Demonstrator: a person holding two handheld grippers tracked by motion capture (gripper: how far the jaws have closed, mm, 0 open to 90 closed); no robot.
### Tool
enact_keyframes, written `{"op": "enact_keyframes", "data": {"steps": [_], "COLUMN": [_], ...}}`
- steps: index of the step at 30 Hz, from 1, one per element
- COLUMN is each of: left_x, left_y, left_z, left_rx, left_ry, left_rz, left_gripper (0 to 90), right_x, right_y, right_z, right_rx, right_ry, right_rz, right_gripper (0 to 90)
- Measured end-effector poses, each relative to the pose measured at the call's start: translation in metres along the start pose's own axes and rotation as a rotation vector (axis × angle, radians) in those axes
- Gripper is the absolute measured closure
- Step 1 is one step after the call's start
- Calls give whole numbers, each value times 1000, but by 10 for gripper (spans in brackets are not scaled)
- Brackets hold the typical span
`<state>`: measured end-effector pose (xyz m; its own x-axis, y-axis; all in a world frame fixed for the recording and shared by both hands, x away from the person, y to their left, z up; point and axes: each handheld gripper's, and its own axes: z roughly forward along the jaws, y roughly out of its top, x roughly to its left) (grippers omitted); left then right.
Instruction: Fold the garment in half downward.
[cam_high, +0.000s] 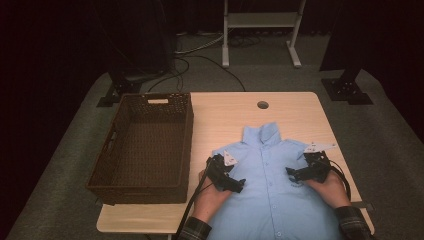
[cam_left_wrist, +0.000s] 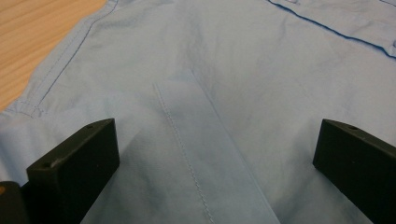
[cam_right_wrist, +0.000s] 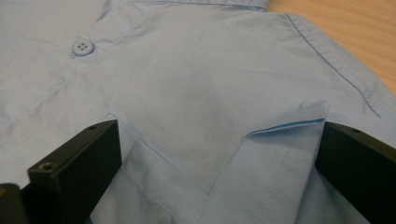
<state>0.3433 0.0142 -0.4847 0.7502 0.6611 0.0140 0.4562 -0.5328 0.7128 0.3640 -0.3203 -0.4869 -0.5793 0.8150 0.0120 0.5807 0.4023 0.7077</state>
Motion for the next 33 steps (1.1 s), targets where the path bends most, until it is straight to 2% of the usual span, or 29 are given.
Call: {"op": "enact_keyframes", "data": {"steps": [9, 23, 33], "left_x": [-6, -8, -17], "left_y": [-5, -7, -15], "left_z": [-5, -7, -16], "left_rx": [-1, 0, 1], "left_ry": [-3, -5, -9], "left_rz": [2, 6, 6], "left_gripper": [0, 0, 0], "right_x": [8, 11, 21], "right_y": [-7, -8, -15], "right_z": [-6, -8, -14], "right_rx": [0, 0, 0], "right_ry": [0, 0, 1], "right_rz": [-1, -2, -3], "right_gripper": [0, 0, 0]}}
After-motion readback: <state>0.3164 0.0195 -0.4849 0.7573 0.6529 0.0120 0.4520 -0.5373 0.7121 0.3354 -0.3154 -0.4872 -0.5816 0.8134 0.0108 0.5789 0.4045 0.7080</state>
